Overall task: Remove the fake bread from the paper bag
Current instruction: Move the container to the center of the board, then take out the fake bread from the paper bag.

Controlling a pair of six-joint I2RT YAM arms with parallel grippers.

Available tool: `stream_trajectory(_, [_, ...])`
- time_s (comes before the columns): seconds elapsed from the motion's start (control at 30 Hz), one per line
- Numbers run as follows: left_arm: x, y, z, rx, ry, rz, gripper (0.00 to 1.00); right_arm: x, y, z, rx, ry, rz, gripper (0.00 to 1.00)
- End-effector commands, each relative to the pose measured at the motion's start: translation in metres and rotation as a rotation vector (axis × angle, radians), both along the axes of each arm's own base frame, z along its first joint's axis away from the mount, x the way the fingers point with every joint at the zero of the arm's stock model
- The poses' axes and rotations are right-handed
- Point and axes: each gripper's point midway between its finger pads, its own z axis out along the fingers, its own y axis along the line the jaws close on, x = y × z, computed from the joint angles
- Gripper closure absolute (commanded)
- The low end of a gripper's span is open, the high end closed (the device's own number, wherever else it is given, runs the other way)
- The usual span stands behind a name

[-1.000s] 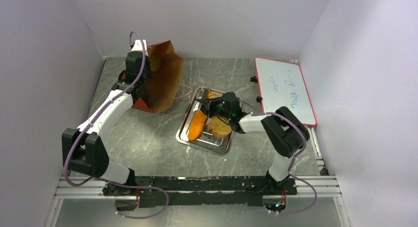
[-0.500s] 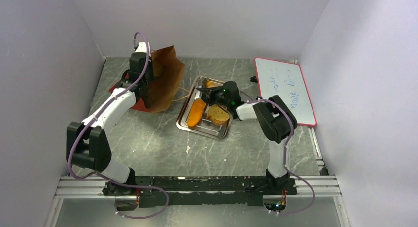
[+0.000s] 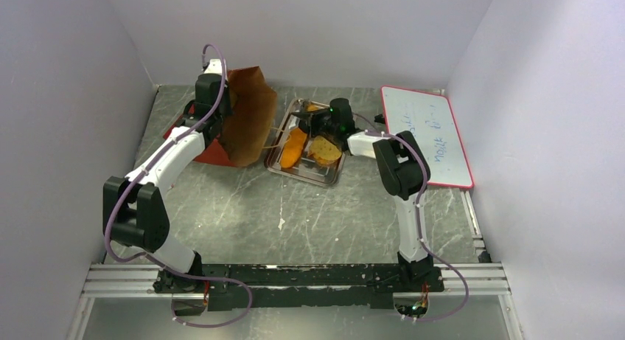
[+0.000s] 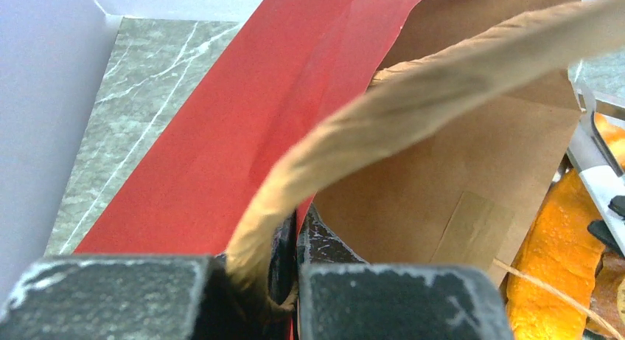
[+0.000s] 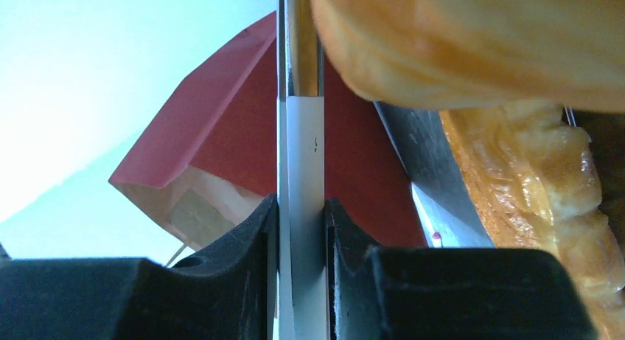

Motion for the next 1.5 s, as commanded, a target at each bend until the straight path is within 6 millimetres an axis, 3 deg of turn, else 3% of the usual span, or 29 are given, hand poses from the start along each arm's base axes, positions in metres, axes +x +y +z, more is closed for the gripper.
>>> stream_trajectory(0.0, [0.009, 0.0, 0.021, -0.021, -0.066, 0.0, 0.93, 0.009, 0.002, 0.008, -0.107, -0.05, 0.053, 1.0])
stream_trajectory(0.23, [0.003, 0.0, 0.035, -0.026, -0.088, -0.009, 0.93, -0.003, -0.008, 0.047, -0.227, -0.179, 0.066, 1.0])
stream_trajectory(0.47, [-0.013, -0.005, 0.054, -0.017, -0.147, -0.088, 0.93, -0.039, -0.026, 0.082, -0.331, -0.297, 0.075, 1.0])
stream_trajectory(0.67, [-0.026, -0.009, 0.059, 0.014, -0.175, -0.158, 0.93, -0.084, -0.041, 0.112, -0.558, -0.474, 0.124, 1.0])
stream_trajectory(0.7, [-0.027, -0.013, 0.059, 0.012, -0.179, -0.182, 0.93, -0.098, -0.038, 0.115, -0.601, -0.492, 0.14, 1.0])
stream_trajectory(0.93, [-0.031, -0.026, 0.039, 0.009, -0.16, -0.261, 0.93, -0.168, -0.057, 0.161, -0.688, -0.635, 0.139, 1.0])
stream_trajectory(1.07, [-0.031, -0.028, 0.035, 0.006, -0.155, -0.273, 0.93, -0.208, -0.053, 0.18, -0.716, -0.689, 0.164, 0.99])
stream_trajectory(1.2, [-0.032, -0.033, 0.036, -0.004, -0.159, -0.295, 0.93, -0.237, -0.037, 0.186, -0.641, -0.714, 0.225, 0.99])
stream_trajectory(1.47, [-0.039, -0.042, 0.045, -0.018, -0.193, -0.338, 0.93, -0.267, 0.02, 0.159, -0.467, -0.668, 0.392, 0.97])
